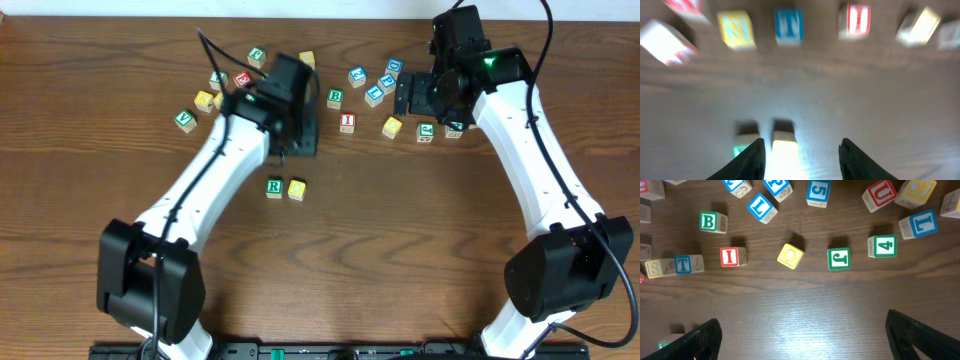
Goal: Spell out ROBOT
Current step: 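Open the left gripper and retract it to the upper left, then move the right gripper over the green B block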
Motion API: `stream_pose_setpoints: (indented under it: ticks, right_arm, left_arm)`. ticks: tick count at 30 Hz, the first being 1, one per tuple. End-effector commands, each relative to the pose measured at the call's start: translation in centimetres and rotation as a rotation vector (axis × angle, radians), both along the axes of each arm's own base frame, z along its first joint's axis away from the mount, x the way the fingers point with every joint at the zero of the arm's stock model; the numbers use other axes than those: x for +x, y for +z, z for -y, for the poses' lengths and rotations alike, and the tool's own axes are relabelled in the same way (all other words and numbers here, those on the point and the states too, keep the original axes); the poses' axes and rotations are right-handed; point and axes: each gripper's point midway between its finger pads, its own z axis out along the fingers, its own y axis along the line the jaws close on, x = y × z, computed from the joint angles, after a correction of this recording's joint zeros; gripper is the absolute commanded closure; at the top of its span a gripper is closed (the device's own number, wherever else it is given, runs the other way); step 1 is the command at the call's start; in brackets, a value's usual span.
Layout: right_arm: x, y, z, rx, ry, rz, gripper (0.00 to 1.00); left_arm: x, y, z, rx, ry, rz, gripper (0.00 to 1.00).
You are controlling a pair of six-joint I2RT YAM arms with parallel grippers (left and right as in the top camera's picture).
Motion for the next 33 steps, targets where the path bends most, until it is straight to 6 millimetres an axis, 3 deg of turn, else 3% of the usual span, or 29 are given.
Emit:
stream_pose_setpoints:
  ticks: [1,7,17,22,33]
  right_arm:
    - [0.1,-0.2,-0.3,-0.003,-0.001,-0.003,0.01]
    - [0.1,-0.2,-0.3,-0.003,-0.001,-0.003,0.01]
    - [0.1,-0.2,-0.3,-0.003,-0.001,-0.003,0.01]
    - [0.1,-0.2,-0.3,-0.003,-0.001,-0.003,0.01]
    - [0.1,-0.2,-0.3,-0.003,-0.001,-0.003,0.01]
  left_arm:
    - [3.5,5.6,-2.3,-0.004,0.055,0.155,0.53]
    - [7.0,9.2,-5.9,0.057,0.123,0.28,0.53]
    - [8.7,9.5,-11.1,0.093,0.23,0.309,0.54]
    - [8.9,9.4,-12.1,0.097,0.253,0.307,0.53]
    - [7.8,8.4,-12.3,0.111,0.249,0.252,0.53]
